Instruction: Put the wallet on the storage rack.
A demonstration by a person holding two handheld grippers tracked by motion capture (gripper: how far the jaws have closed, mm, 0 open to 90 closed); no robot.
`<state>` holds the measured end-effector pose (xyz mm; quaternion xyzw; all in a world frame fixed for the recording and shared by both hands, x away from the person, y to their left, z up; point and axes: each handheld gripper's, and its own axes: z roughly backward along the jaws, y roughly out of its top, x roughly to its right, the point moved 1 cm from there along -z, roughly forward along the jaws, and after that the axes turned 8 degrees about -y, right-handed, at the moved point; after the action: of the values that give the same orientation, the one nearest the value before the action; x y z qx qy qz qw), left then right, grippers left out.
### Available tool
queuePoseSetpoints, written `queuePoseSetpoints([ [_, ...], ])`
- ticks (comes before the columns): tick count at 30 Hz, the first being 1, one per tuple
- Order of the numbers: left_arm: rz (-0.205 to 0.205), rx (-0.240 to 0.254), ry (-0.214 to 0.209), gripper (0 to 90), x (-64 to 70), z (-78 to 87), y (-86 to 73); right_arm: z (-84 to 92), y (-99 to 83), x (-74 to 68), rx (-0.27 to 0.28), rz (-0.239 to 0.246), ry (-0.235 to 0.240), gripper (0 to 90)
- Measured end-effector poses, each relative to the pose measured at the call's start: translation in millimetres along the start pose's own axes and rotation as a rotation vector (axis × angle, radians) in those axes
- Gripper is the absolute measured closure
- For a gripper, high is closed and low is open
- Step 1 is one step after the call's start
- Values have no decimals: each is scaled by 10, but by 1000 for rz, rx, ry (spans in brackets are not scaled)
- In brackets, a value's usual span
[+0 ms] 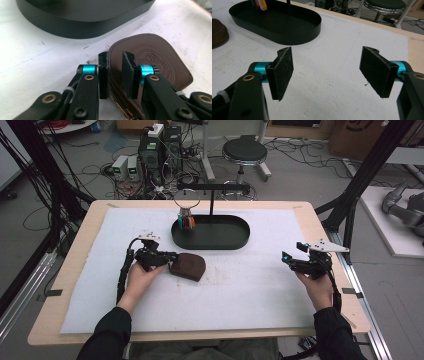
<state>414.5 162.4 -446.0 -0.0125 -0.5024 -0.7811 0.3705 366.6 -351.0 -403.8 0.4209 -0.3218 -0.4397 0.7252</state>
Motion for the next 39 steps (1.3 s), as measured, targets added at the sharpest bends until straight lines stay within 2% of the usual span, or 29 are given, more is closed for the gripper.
queuePoseSetpoints([
  [4, -30, 28, -16, 856, 62, 17, -14, -10, 14, -13, 4, 6, 0, 277],
  [5, -34, 49, -46, 863, 109, 25, -1, -15, 21, -22, 4, 2, 1, 277],
  [6, -39, 62, -53, 866, 141, 30, 9, -17, 27, -28, 6, 1, 0, 277],
  [8, -54, 76, -54, 872, 174, 39, 19, -19, 38, -35, 14, 4, 0, 278],
  [10, -83, 116, -67, 874, 236, 65, 31, -19, 45, -39, 17, 8, 1, 279],
  [12, -100, 182, -83, 880, 322, 110, 6, -18, 67, -72, 29, 13, 6, 302],
  [13, -110, 190, -85, 882, 344, 123, -2, -18, 75, -85, 35, 15, 14, 314],
  [14, -136, 199, -83, 882, 383, 154, -15, -15, 81, -98, 37, 14, 18, 314],
  [17, -192, 206, -86, 883, 471, 241, -52, -20, 118, -158, 55, 22, 38, 313],
  [18, -192, 206, -86, 884, 471, 241, -52, -20, 118, -158, 55, 22, 38, 313],
  [19, -224, 203, -82, 884, 526, 288, -79, -32, 152, -229, 62, 26, 57, 314],
  [20, -224, 203, -82, 884, 526, 288, -79, -32, 152, -229, 62, 26, 57, 314],
  [22, -265, 196, -75, 884, 576, 327, -101, -50, 180, -296, 68, 40, 72, 314],
  [25, -316, 175, -65, 885, 650, 392, -142, -98, 233, -445, 77, 40, 124, 313],
  [26, -316, 175, -65, 885, 650, 392, -142, -118, 245, -481, 83, 39, 139, 313],
  [27, -352, 161, -61, 885, 679, 423, -163, -140, 257, -523, 85, 37, 158, 312],
  [28, -352, 161, -61, 885, 679, 423, -163, -140, 257, -523, 85, 37, 158, 312],
  [29, -384, 153, -61, 885, 706, 447, -181, -189, 279, -597, 84, 43, 194, 307],
  [30, -384, 153, -61, 885, 706, 447, -181, -189, 279, -597, 84, 43, 194, 307],
  [31, -397, 148, -64, 885, 717, 457, -188, -264, 297, -710, 78, 55, 227, 297],
  [32, -431, 138, -60, 885, 742, 471, -198, -301, 303, -769, 67, 66, 244, 297],
  [34, -459, 129, -62, 885, 761, 480, -199, -374, 310, -887, 42, 103, 265, 297],
  [36, -470, 126, -61, 885, 774, 482, -199, -402, 312, -932, 34, 113, 278, 297],
  [38, -491, 123, -67, 885, 787, 487, -200, -493, 322, -1122, 10, 145, 334, 297],
  [39, -499, 121, -67, 885, 790, 489, -200, -518, 334, -1171, 4, 157, 355, 297],
])
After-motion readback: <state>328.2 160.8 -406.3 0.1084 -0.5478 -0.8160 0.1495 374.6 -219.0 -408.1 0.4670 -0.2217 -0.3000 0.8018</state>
